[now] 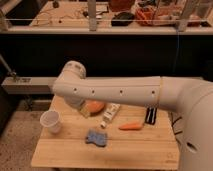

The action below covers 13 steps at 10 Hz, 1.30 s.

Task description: Place the ceramic cup in the ceramic bowl

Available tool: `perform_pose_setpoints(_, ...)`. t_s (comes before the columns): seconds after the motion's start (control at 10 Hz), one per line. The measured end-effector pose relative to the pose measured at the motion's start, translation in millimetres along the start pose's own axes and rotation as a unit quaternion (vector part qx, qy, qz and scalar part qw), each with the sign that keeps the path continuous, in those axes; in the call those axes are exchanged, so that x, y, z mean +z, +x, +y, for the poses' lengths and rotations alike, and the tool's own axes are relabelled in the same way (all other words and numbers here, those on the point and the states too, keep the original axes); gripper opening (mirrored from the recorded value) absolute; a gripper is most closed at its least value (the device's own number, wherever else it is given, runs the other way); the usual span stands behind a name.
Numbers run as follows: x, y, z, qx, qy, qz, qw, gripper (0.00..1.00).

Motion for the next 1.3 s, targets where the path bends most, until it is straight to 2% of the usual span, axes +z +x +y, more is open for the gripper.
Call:
perform_pose_setpoints(0.9, 13.5, -14.9, -28.0, -0.058, -0.001, -0.036, 0.9977, 0.80)
perform_pose_setpoints(1.3, 31.6, -32.6, -42.7, -0.098, -0.006, -0.056, 0.9937, 0.80)
